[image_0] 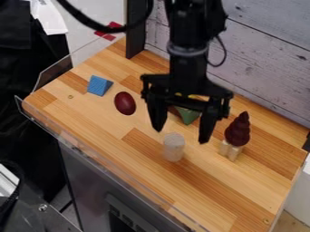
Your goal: Pick and put the white cylinder on the top of the yellow cube
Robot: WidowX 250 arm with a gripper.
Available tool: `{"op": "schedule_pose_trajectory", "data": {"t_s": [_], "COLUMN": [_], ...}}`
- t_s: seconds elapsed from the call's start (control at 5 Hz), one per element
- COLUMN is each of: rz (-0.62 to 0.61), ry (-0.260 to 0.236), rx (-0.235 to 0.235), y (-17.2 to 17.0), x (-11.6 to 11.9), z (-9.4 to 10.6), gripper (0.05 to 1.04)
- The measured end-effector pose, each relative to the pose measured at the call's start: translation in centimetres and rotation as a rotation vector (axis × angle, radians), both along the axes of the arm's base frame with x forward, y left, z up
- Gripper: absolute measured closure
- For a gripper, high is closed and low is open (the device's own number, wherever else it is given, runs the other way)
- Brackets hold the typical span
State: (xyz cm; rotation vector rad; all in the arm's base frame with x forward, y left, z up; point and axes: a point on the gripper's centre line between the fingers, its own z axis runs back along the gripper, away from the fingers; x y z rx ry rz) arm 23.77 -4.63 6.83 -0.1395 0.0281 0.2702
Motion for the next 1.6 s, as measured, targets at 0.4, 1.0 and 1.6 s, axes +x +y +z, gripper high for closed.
{"op": "schedule_pose_trajectory", "data": {"t_s": [0.4,1.0,1.6], "rz": [0.021,0.019,-0.016], "ry": [0.055,0.083,0.072], "rx": [-0.035,-0.037,-0.002], "y": [0.3,0.6,0.9], "x": [0.0,1.2,2.0], "z": [-3.1,-5.1,-2.9], "gripper": [0.085,0.426,0.552]}}
